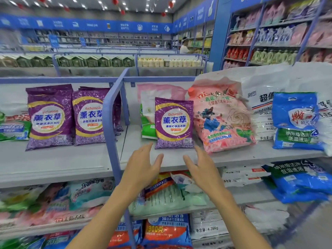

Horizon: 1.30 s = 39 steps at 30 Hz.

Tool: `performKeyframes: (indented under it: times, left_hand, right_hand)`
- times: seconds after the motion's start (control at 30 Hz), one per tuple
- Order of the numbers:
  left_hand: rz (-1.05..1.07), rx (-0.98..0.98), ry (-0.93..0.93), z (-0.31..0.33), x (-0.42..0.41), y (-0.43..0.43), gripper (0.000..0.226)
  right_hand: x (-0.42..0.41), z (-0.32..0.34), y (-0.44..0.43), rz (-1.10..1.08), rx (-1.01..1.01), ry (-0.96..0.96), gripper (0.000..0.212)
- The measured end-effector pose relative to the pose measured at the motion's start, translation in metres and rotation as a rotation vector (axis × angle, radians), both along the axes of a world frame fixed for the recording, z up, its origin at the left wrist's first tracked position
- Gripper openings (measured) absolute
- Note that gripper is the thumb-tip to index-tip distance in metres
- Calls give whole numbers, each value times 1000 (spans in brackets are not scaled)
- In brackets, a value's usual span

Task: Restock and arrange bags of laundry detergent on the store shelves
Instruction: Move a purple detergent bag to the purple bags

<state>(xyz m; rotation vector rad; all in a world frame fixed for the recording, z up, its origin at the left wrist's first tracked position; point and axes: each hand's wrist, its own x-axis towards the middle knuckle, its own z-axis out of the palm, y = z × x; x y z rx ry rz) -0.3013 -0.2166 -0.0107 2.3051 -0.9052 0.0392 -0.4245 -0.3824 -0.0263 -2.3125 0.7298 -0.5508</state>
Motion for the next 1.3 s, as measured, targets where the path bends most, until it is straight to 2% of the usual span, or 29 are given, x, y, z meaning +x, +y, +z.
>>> performKeyframes:
  times: [0.17, 0.27, 0.33, 0.43, 0.57, 0.67, 0.83, 1.03, 1.3]
  left_hand:
    - [34, -75, 136, 4, 36, -44, 65]
    - [40, -139, 219, 1, 55, -66, 45]
    - [51, -189, 284, -5, 66, -78, 39]
    - [101, -306, 439, -7, 79, -88, 47]
    - [112, -376, 561, -3, 86, -92, 58]
    - [83, -423, 616, -8, 85, -92, 57]
    - [-32, -624, 726, 5, 72, -77, 53]
    - [-223, -620, 780, 24, 32, -45, 54]
    - [-178, -571, 807, 11, -21, 11, 71]
  right_hand:
    - [41, 4, -29, -48, 94, -49, 58]
    - [63, 5, -43, -41, 126, -64, 50]
    - [76, 3, -52, -32, 142, -60, 47]
    - [93, 1, -60, -36, 294, -74, 51]
    - [102, 0, -65, -38, 457, -205, 44]
    - [100, -3, -68, -9, 568, -251, 44]
    - [82, 0, -64, 84, 651, -338, 39]
    - [44, 21, -48, 260, 726, -374, 40]
    - [-5, 14, -12, 369, 932, -348, 51]
